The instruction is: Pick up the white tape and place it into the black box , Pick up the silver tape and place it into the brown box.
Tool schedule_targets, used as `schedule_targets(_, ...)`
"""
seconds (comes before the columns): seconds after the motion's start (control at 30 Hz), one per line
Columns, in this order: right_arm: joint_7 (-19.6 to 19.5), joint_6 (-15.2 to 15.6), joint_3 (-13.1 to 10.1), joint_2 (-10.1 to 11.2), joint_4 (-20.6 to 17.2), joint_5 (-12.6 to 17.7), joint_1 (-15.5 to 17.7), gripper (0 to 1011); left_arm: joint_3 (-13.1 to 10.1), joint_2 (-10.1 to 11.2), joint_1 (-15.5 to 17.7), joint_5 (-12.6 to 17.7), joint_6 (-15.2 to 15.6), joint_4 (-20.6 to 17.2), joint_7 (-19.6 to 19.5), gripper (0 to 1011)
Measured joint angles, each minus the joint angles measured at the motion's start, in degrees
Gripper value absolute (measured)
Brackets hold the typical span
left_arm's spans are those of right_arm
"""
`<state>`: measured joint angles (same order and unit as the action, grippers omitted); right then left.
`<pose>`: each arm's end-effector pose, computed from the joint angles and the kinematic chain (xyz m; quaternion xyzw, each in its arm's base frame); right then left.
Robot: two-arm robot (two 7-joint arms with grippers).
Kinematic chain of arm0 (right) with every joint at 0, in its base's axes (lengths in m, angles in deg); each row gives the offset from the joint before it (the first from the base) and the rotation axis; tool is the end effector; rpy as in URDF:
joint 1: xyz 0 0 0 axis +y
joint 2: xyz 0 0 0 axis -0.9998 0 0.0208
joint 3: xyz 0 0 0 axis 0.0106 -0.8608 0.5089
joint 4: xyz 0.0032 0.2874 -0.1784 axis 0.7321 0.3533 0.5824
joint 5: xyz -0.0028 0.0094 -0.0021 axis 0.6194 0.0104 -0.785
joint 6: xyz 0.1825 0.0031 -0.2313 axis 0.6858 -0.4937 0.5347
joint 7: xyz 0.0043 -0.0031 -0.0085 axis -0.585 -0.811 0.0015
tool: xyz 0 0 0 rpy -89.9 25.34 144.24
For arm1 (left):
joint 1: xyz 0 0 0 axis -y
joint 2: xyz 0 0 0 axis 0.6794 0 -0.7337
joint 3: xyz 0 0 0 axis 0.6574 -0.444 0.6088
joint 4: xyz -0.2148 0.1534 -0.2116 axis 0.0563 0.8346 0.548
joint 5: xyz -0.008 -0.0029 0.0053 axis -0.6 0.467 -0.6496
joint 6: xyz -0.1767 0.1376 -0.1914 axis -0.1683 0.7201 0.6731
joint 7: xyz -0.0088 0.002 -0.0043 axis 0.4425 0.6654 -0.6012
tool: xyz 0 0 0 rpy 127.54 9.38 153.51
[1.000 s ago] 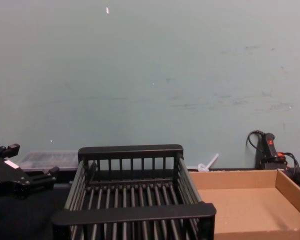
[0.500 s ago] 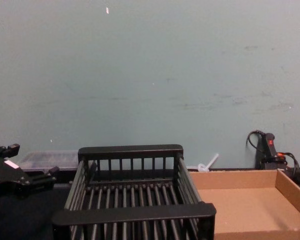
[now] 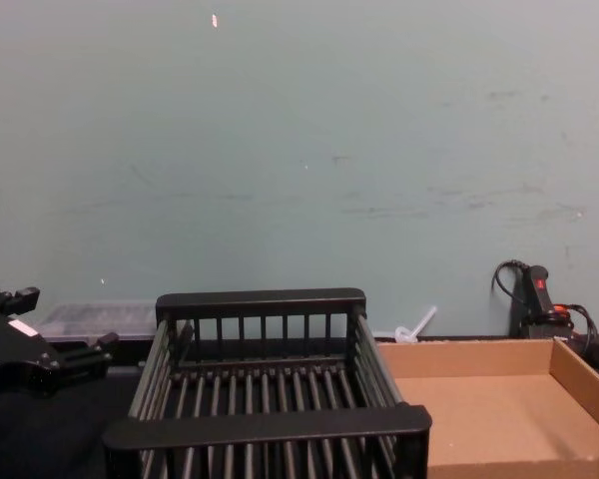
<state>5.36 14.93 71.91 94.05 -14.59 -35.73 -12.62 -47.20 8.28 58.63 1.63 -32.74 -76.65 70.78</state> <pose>0.3525 -0.1139 -0.3385 -0.1415 -0.1324 -0.5799 0.7913 0.3525 0.1138 -0.3383 0.1415 -0.1325 0.5799 0.7913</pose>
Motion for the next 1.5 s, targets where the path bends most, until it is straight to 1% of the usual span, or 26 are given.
schedule_targets(0.2, 0.1, -0.01, -0.33, -0.19, 0.0, -0.01, 0.17, 1002, 0.0, 0.0, 0.0, 0.0, 0.0, 0.0, 0.0, 1001)
schedule_targets(0.5, 1.92, 0.37, -1.74, -0.91, -0.9, 0.77, 1.26, 1002, 0.0, 0.0, 0.0, 0.0, 0.0, 0.0, 0.0, 1001)
schedule_targets(0.7, 4.37, 1.1, -2.92, -0.97, -2.31, 2.47, 2.39, 1002, 0.0, 0.0, 0.0, 0.0, 0.0, 0.0, 0.0, 1001)
schedule_targets(0.87, 7.66, 2.06, -4.27, -0.63, -4.26, 5.11, 3.77, 1002, 0.0, 0.0, 0.0, 0.0, 0.0, 0.0, 0.0, 1001)
schedule_targets(1.03, 9.46, 2.75, -5.07, -0.28, -5.72, 6.54, 4.75, 1002, 0.0, 0.0, 0.0, 0.0, 0.0, 0.0, 0.0, 1001)
schedule_targets(1.17, 12.14, 4.19, -6.32, 0.36, -8.27, 8.81, 6.49, 1002, 0.0, 0.0, 0.0, 0.0, 0.0, 0.0, 0.0, 1001)
schedule_targets(1.43, 14.56, 6.59, -7.69, 1.29, -11.68, 10.88, 9.0, 1002, 0.0, 0.0, 0.0, 0.0, 0.0, 0.0, 0.0, 1001)
schedule_targets(1.5, 15.23, 7.63, -8.13, 1.53, -12.7, 11.62, 9.92, 1002, 0.0, 0.0, 0.0, 0.0, 0.0, 0.0, 0.0, 1001)
